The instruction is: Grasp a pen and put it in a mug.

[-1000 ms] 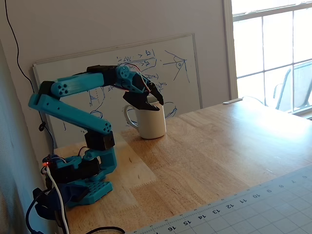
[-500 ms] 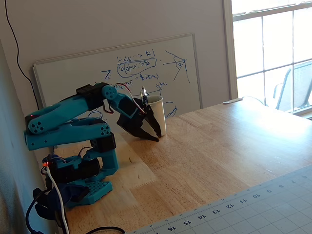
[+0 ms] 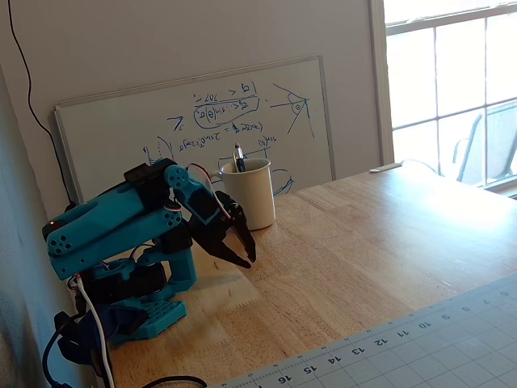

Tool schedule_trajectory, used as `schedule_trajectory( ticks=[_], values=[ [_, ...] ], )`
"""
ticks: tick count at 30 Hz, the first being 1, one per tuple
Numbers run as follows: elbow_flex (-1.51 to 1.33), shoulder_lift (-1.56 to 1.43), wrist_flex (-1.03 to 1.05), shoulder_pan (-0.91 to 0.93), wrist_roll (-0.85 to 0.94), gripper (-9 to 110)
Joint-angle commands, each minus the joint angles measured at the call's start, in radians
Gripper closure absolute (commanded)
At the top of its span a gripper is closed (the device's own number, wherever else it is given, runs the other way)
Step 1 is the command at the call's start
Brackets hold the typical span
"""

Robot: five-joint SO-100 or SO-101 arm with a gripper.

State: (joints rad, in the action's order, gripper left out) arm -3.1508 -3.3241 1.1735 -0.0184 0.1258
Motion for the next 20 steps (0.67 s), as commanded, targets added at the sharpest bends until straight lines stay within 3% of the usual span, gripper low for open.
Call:
schedule_trajectory(
  ticks=[1, 20],
  values=[
    [0.014, -0.028, -0.009, 0.008, -0.005, 99],
    [0.014, -0.028, -0.009, 0.0, -0.005, 99]
  ],
)
